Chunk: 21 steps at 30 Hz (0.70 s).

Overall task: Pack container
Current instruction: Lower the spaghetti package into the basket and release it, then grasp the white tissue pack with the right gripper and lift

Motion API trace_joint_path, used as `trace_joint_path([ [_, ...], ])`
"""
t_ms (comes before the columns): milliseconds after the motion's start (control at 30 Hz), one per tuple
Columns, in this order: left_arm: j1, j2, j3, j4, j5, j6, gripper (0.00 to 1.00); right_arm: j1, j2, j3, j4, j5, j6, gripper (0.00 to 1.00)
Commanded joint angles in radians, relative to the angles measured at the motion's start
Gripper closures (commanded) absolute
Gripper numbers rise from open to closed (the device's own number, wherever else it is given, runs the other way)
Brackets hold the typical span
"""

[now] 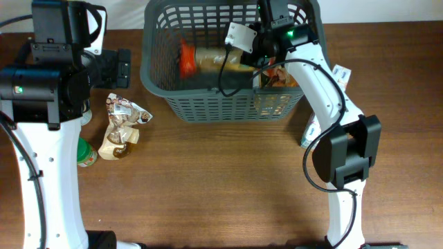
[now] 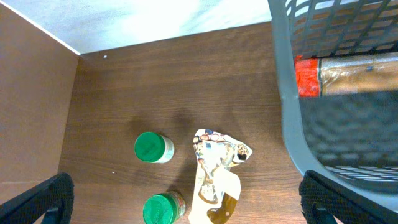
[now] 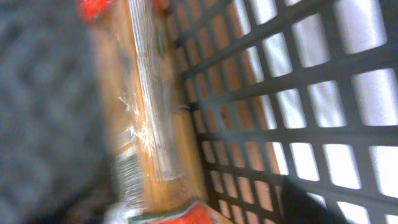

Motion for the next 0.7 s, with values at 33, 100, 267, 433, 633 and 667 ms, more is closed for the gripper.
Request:
trace_joint_path([
  [33,0.003,0.000,-0.001,0.002,-0.007,-0.009,0.01,0.003,-0.048,0.052,0.003,0.045,0.230,0.01],
  [100,0.003,0.000,-0.001,0.002,-0.007,-0.009,0.01,-0.002,-0.079,0.085,-0.024,0.043,0.366,0.01],
  [267,0.003,0.000,-0.001,0.002,-0.007,-0.009,0.01,-0.039,-0.183,0.216,-0.176,0.043,0.687,0.01],
  [433,0.003,0.000,-0.001,0.002,-0.007,-0.009,0.01,-0.212,-0.305,0.345,-0.418,0.040,0.953,0.01],
  [633,0.003,0.000,-0.001,0.002,-0.007,-0.009,0.01,-0.526,-0.341,0.340,-0.648,-0.003,1.198,0.01],
  [667,0.003,0.000,-0.001,0.002,-0.007,-0.009,0.01,-0.578,-0.332,0.329,-0.693,-0.005,1.220,0.01],
])
